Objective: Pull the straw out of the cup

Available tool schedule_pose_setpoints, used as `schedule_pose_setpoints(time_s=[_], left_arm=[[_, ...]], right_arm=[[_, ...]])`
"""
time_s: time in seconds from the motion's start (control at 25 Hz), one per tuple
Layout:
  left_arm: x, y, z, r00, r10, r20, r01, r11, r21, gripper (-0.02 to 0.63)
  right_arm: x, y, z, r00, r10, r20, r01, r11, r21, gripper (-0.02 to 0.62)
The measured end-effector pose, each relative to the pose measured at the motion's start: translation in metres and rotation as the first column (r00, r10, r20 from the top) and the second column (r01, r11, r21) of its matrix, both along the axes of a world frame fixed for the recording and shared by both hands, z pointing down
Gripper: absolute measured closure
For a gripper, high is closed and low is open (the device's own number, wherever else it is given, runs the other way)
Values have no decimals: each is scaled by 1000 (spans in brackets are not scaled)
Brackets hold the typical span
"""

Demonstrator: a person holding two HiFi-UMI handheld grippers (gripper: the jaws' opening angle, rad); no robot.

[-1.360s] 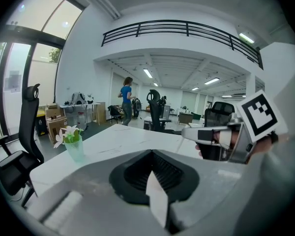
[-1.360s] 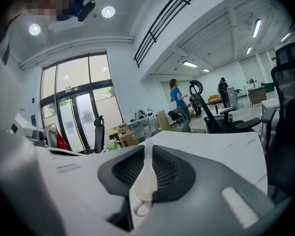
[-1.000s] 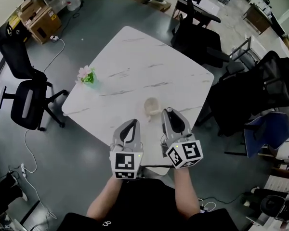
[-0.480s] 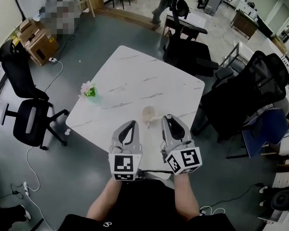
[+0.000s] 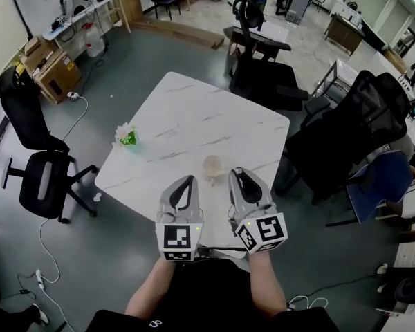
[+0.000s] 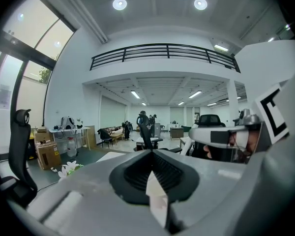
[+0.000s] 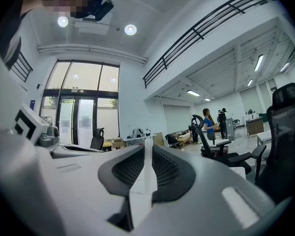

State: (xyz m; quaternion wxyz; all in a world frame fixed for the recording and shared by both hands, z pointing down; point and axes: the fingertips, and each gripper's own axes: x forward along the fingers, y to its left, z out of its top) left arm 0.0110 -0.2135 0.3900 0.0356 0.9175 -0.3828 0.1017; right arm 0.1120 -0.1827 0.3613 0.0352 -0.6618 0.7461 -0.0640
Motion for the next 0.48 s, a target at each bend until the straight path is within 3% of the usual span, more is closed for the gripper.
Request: schedule_pose_setpoints(time_s=[0.48], left_arm=[[-7,-6,7,1000,-19,4,19,1000,-13,606]], right_arm=[[-6,-8,1,1000,-14,-9,14,1000,-6,548]])
